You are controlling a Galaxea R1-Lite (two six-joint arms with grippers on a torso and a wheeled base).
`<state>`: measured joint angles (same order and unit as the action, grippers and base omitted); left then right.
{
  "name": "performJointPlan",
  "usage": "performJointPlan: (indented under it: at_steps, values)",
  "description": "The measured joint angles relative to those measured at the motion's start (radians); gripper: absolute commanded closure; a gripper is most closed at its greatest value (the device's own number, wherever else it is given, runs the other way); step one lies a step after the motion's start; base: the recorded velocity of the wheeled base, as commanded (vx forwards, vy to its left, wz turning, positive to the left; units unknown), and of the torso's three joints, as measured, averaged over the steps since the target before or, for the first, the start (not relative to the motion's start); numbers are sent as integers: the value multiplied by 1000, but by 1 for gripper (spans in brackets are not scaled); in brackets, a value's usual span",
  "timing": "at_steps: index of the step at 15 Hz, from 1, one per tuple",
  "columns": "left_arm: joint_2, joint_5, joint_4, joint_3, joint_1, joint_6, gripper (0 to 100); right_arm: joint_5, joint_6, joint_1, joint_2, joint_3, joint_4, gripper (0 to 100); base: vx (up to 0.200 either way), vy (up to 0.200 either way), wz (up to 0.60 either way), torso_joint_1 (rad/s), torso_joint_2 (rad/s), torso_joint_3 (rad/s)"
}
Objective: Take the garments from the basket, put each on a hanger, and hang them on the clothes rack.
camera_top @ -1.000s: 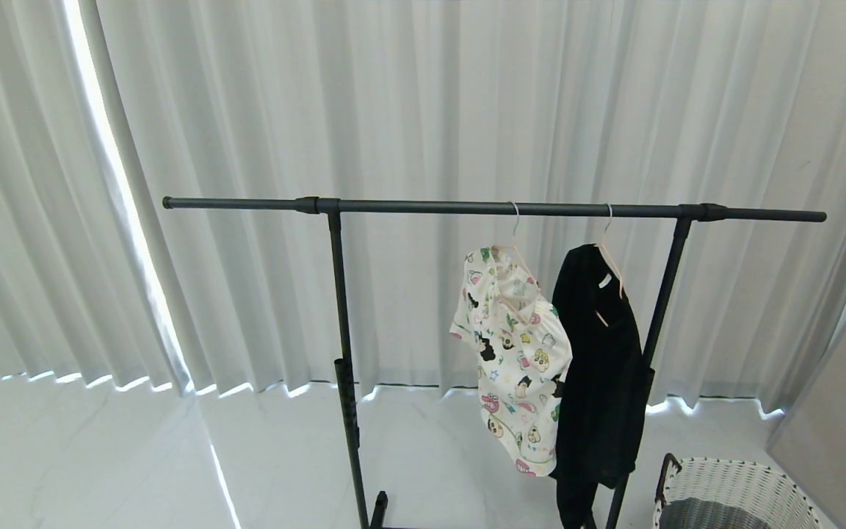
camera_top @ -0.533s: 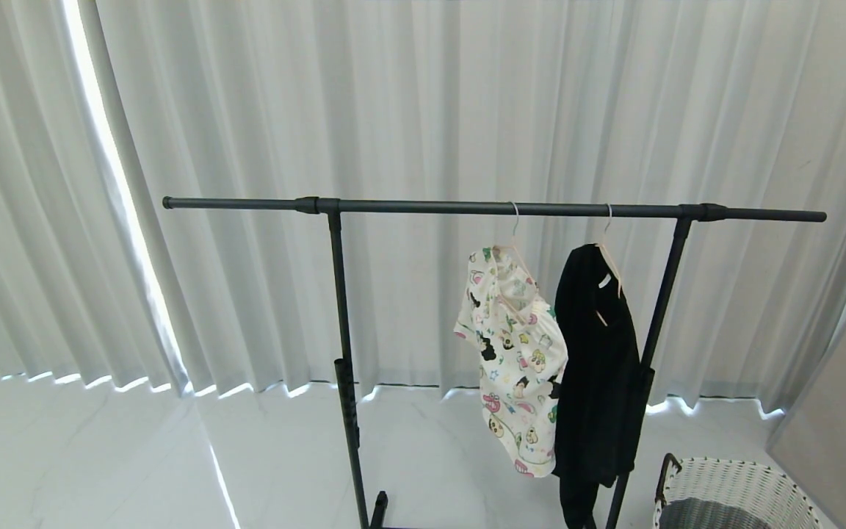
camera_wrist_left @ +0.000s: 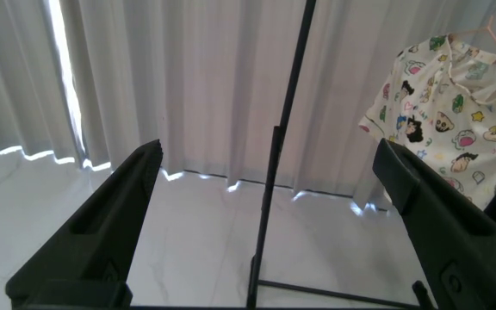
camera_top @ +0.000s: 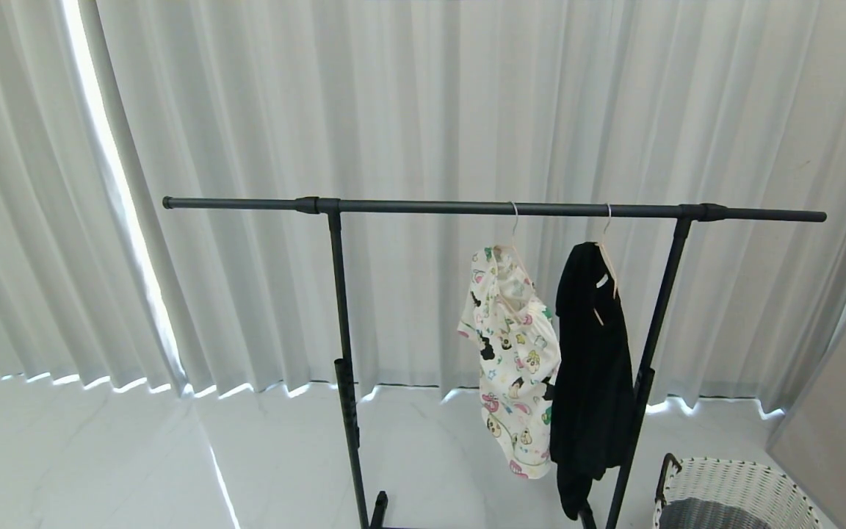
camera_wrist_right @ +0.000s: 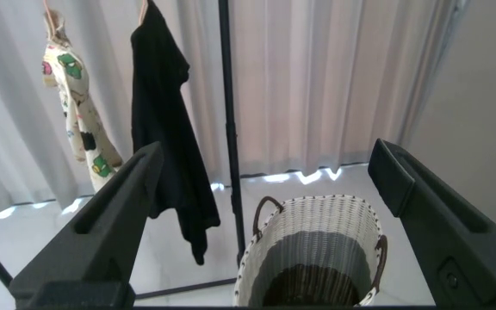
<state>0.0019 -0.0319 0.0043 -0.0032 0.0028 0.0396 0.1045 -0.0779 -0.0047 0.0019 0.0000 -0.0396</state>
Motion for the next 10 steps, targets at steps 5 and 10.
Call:
performJointPlan:
  at_steps: [5, 10]
  values:
    - [0, 0, 0, 0, 0, 0, 0, 0, 0, 0, 0, 0, 0, 0, 0, 0, 0, 0, 0, 0]
    - [0, 0, 0, 0, 0, 0, 0, -1, 8, 0, 0, 0, 2, 0, 0, 0, 0, 0, 0, 0]
